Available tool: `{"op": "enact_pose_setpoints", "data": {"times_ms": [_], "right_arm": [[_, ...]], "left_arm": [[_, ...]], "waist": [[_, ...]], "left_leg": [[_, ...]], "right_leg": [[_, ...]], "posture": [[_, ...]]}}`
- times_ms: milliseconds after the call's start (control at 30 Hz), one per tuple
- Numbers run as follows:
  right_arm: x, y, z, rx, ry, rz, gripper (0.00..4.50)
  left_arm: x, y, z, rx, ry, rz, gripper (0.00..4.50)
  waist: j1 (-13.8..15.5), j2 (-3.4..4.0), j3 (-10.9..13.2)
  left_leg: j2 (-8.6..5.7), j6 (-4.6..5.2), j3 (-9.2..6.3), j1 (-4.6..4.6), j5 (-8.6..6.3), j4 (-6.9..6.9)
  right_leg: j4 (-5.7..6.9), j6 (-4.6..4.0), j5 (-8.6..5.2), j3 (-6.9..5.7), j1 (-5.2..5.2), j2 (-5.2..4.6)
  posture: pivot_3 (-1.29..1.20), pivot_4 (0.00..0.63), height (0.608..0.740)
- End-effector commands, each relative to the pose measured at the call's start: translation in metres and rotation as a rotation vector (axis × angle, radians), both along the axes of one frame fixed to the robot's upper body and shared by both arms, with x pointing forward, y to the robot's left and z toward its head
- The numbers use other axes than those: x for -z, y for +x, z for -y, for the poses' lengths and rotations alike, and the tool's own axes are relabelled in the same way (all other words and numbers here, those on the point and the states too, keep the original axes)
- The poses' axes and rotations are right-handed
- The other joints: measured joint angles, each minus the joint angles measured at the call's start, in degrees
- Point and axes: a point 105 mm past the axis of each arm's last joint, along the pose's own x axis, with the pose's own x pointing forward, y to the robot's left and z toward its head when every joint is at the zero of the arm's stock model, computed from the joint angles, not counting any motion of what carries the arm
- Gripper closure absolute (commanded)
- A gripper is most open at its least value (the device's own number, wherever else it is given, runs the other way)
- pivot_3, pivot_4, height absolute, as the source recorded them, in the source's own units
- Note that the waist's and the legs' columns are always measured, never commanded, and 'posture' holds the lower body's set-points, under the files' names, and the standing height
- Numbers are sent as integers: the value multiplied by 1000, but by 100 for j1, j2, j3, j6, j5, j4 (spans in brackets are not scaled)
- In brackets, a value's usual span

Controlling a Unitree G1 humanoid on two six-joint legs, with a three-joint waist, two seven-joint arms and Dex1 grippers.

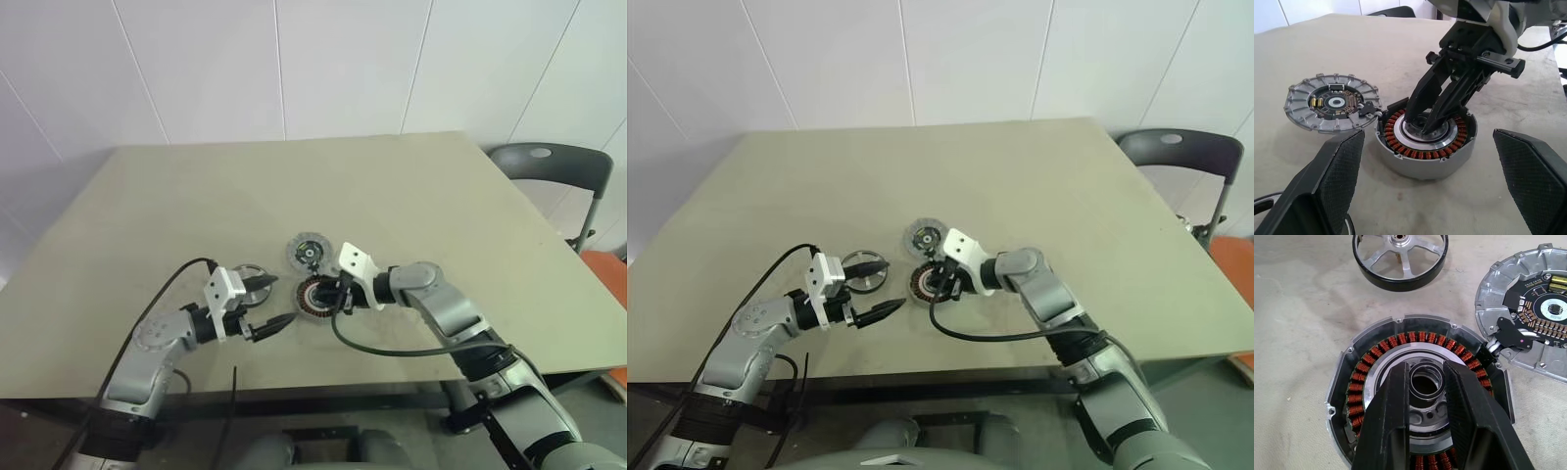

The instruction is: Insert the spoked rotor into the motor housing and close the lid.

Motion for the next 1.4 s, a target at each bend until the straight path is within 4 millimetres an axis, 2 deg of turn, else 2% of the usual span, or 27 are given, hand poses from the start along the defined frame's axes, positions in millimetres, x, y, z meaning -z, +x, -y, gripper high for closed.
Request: {"op": "enact_pose_setpoints", "data": {"times_ms": [33,867,1067,1133,1200,1300,1400], "right_arm": [[-6,0,-1,-14,-1,24,3843],[1,-2,0,1,-10,-3,3843],[1,-3,1,11,15,-28,1878],[-11,-5,-5,13,111,-69,1267],[-29,-6,-13,11,232,-114,1267],[-37,-4,-14,20,268,-115,1267],[-30,-2,-10,31,221,-99,1888]], "left_arm": [[-8,2,-1,2,-7,43,0],[-2,-2,-2,6,-11,41,0],[-2,-2,-1,5,-11,41,0],[-2,-2,-2,4,-11,41,0],[-3,-2,-2,3,-10,40,0],[-3,-2,-2,3,-10,40,0],[-3,-2,-2,3,-11,40,0]], "waist": [[0,0,0],[1,0,0],[-2,0,-1],[-1,0,-1],[-7,1,0],[0,2,0],[10,1,0]], "left_leg": [[0,0,0,0,0,0],[0,0,0,2,0,0],[0,0,0,3,0,0],[1,0,0,3,0,-1],[3,0,-2,0,0,-2],[3,0,-1,-2,0,-3],[1,0,-1,-2,0,-1]], "right_leg": [[0,0,0,0,0,0],[0,0,-1,0,2,0],[0,0,-1,0,3,0],[0,0,-1,0,3,0],[-1,0,0,0,-1,2],[0,0,0,1,-5,2],[-1,0,0,1,-2,1]], "posture": [[0,0,740],[0,0,740],[0,0,740],[0,0,740],[0,0,740],[0,0,740],[0,0,740]]}}
